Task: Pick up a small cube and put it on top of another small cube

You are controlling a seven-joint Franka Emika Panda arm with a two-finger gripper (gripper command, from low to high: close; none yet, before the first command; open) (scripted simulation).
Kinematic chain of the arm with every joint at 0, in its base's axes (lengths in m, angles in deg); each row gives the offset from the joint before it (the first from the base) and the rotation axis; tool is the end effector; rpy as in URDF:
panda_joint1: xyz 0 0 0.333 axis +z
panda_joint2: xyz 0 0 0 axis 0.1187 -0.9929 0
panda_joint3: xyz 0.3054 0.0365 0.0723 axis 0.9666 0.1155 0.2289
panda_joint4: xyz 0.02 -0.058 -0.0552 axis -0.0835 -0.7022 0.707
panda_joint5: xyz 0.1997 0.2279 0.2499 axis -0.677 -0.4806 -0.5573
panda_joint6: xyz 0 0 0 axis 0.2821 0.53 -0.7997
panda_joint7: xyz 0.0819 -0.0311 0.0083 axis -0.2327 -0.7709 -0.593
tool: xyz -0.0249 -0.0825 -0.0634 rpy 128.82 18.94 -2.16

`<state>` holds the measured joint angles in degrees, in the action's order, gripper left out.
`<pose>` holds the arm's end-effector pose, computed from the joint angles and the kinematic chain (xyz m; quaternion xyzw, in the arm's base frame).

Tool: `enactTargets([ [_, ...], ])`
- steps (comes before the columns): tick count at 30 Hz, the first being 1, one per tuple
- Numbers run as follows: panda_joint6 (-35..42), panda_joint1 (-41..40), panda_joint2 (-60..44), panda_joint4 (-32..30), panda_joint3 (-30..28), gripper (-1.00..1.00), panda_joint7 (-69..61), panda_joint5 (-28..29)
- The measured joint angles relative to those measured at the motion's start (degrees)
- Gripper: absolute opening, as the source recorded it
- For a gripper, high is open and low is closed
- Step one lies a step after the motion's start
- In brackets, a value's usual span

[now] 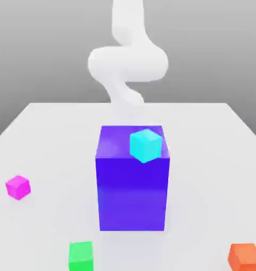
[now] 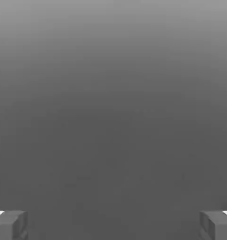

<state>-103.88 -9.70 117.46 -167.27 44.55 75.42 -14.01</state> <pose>0.3799 -0.0376 0.6630 -0.8517 0.3879 -0.3323 0.1171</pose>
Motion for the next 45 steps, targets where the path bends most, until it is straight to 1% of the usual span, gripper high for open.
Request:
enactTargets([
  [5, -6.1, -5.5, -10.5, -4.9, -5.5, 0.0, -2.3, 3.6],
  [9, -10.8, -9.5, -18.6, -8.6, -10.8, 0.0, -4.8, 5.3],
  [12, -14.4, -12.3, -24.6, -11.5, -15.1, 0.0, -7.6, 5.4],
  [15, -18.0, -14.8, -30.9, -14.3, -19.4, 0.0, -11.5, 4.0],
  [17, -20.5, -16.4, -35.2, -16.3, -22.1, 0.0, -15.0, 1.7],
  [18, -21.7, -18.6, -37.5, -17.2, -23.0, 0.0, -17.1, 0.0],
  [19, -22.9, -18.8, -39.7, -18.2, -24.1, 0.0, -19.5, -2.0],
  [21, -25.2, -21.9, -44.3, -20.0, -24.6, 0.0, -25.3, -7.4],
  [23, -27.8, -24.9, -48.9, -20.5, -22.0, 0.0, -30.5, -13.3],
  [25, -30.6, -28.3, -53.2, -19.8, -17.9, 0.0, -34.7, -18.7],
  [28, -35.2, -34.5, -59.2, -18.4, -10.5, 0.0, -39.5, -24.6],
  [29, -36.2, -35.8, -60.5, -18.1, -9.0, -1.0, -40.3, -25.6],
  [34, -36.1, -35.8, -60.4, -18.1, -9.0, -1.0, -40.2, -25.5],
  [35, -36.6, -36.5, -61.1, -17.9, -8.2, -1.0, -40.6, -26.0],
  [36, -36.1, -36.0, -60.4, -18.1, -8.8, -1.0, -40.1, -25.5],
  [38, -33.7, -33.5, -57.3, -18.9, -12.1, -1.0, -37.6, -22.3],
  [42, -28.1, -30.2, -49.2, -20.9, -17.6, -1.0, -29.8, -11.8],
  [45, -26.1, -28.9, -47.9, -20.3, -17.2, -1.0, -29.1, -9.3],
])
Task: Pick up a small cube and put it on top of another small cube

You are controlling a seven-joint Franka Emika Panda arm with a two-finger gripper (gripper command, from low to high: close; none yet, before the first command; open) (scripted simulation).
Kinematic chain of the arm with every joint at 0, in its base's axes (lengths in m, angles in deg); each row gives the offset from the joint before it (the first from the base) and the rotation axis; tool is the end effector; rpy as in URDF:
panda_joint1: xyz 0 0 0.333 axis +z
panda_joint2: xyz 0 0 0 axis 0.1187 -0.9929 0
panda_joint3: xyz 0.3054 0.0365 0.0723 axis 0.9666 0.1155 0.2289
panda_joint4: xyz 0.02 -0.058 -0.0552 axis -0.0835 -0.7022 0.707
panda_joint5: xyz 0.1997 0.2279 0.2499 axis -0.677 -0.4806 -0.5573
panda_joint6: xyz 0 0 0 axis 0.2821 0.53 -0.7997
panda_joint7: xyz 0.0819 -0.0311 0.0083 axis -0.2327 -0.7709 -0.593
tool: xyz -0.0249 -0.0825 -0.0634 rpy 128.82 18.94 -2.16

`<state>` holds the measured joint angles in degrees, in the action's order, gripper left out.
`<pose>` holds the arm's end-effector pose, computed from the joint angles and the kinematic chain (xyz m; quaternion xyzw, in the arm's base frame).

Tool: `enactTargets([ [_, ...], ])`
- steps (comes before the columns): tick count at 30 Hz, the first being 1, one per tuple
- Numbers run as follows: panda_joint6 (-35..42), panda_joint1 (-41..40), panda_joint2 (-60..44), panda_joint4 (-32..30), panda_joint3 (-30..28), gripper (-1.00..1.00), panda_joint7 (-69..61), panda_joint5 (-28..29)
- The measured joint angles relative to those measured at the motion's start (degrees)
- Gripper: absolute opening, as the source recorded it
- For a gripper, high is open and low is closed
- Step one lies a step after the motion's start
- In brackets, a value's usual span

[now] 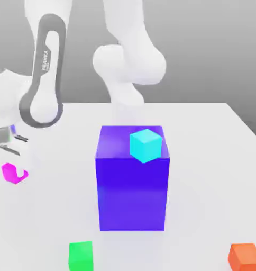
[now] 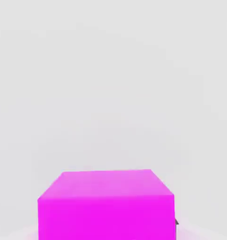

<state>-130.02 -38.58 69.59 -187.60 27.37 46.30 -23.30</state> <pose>0.2482 -0.3236 0.1925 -0.8011 0.5986 0.0021 0.0007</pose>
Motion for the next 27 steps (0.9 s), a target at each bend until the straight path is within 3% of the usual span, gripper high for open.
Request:
enactTargets([
  [27, 9.6, 12.6, -1.7, 11.1, 14.8, -1.0, -9.3, 6.0],
])
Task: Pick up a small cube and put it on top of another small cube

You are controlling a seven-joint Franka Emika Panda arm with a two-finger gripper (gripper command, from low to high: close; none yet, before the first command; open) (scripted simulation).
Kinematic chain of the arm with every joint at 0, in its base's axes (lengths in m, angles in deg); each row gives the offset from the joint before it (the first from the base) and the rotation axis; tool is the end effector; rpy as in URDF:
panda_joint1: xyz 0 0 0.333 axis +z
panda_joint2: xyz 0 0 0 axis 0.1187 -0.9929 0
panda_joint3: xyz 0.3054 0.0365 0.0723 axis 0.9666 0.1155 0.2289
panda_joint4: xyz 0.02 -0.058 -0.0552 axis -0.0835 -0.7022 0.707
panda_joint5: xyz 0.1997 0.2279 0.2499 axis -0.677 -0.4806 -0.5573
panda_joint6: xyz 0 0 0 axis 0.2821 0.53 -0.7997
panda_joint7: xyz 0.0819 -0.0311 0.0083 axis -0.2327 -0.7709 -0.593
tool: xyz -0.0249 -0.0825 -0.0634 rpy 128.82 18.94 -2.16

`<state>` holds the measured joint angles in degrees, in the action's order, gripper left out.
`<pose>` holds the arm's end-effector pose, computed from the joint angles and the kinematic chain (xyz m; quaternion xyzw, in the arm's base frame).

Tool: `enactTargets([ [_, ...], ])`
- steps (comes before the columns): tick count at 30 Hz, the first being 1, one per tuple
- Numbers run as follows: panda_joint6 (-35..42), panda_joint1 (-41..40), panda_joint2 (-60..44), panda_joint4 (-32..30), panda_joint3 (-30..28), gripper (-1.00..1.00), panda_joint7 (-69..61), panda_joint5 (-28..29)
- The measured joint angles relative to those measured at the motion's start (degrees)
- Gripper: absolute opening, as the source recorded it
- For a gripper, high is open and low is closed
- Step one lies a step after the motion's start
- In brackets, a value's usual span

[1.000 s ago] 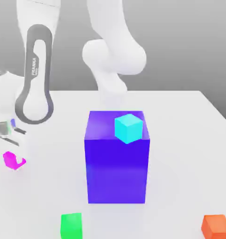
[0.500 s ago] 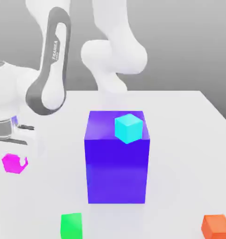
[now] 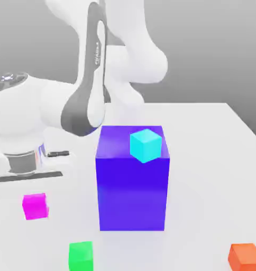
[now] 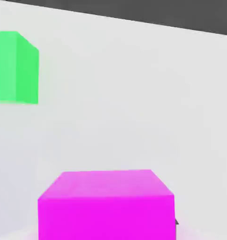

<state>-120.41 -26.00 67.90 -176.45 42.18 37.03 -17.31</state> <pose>0.4289 -0.1889 0.2231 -0.9631 0.2690 0.0079 0.0006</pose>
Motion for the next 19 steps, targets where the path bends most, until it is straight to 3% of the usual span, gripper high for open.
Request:
enactTargets([
  [10, 2.8, 5.1, -0.4, 4.1, 5.7, -1.0, -3.8, 1.6],
  [14, -2.9, 5.7, -6.7, 4.8, 5.9, -1.0, -3.8, 2.2],
  [15, -4.5, 5.8, -8.5, 4.8, 5.8, 1.0, -3.7, 2.3],
  [19, -4.5, 5.8, -8.5, 4.8, 5.8, 1.0, -3.7, 2.3],
])
